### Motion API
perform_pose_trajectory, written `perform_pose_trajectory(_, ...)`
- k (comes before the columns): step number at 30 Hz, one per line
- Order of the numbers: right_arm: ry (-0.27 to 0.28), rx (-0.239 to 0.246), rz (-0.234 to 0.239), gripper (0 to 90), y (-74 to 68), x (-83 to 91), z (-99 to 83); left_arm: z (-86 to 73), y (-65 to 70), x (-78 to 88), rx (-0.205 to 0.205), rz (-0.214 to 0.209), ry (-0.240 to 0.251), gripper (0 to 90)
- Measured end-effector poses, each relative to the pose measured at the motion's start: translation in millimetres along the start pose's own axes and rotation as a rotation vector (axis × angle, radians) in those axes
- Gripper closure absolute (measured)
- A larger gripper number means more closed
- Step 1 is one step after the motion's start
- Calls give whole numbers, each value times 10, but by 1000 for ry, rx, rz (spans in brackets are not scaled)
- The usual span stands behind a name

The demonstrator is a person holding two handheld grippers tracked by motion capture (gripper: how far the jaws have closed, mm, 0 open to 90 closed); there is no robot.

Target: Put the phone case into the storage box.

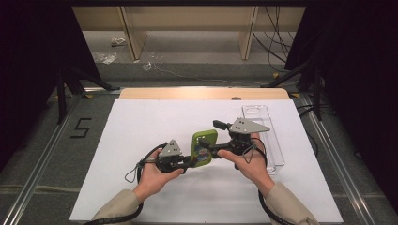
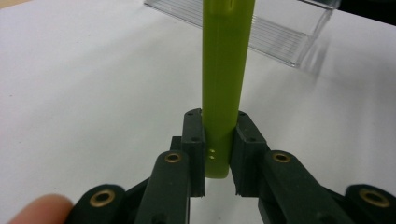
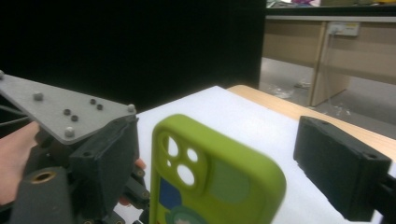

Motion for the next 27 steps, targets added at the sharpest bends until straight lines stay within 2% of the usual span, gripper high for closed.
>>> perform_pose_trajectory(7,4,-16,-62,55,59,-7,-45,23,-59,7,28,52,17,772)
perform_pose_trajectory(13,-2,-21,-88,28,96,-11,-80,42,-77,11,45,74,28,772)
perform_pose_trajectory(17,0,-21,-99,24,106,-16,-89,47,-63,-2,75,72,25,772)
perform_pose_trajectory(27,1,-25,-127,7,133,-19,-115,81,-54,-20,78,92,37,772)
Point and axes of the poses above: each handheld gripper's, and its own axes: x roughly backward along the jaws, z roughly out of its top, y roughly to its right, the point moved 7 cm from there along -x, roughly forward along the jaws, and after that the axes turned 9 degrees about z, right-handed, at the moved point
